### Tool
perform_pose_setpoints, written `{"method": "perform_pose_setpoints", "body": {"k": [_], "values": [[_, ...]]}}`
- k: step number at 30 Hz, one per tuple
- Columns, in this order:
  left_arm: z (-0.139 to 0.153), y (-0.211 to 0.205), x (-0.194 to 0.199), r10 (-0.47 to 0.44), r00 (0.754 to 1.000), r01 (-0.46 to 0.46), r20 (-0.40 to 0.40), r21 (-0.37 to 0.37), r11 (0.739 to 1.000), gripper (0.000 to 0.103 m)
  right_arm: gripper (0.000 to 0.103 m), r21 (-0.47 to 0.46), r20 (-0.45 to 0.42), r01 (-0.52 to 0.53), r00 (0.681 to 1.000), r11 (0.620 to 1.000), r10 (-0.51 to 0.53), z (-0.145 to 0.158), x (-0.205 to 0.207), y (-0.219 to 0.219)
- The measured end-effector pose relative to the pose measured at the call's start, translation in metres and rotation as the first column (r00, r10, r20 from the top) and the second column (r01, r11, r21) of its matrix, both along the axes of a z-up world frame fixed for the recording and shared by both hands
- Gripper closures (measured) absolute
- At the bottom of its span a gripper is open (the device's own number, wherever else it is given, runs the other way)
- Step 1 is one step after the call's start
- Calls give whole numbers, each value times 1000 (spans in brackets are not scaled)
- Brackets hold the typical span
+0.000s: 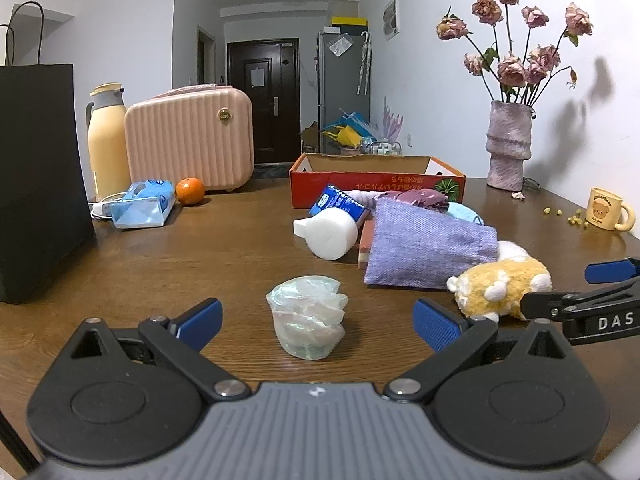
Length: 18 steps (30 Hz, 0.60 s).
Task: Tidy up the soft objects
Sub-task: 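Move the left tool to the clear plastic bag while the right tool grasps the plush sheep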
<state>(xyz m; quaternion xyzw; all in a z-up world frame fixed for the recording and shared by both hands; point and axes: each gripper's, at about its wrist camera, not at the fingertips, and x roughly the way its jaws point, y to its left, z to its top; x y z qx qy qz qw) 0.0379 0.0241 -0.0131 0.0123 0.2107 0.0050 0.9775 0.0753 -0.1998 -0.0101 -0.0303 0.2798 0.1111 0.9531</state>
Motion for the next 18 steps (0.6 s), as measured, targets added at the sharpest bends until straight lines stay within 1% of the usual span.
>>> {"method": "perform_pose_setpoints", "body": {"k": [14,18], "values": [[-8,7,17,31,999,-31,-32,-4,1000,0,0,-22,-42,-15,999,1000,14,-17,42,23],[-9,9,20,40,998,-41,-40,-3,999,0,0,-30,-47,-2,999,1000,0,-20,52,27]]}}
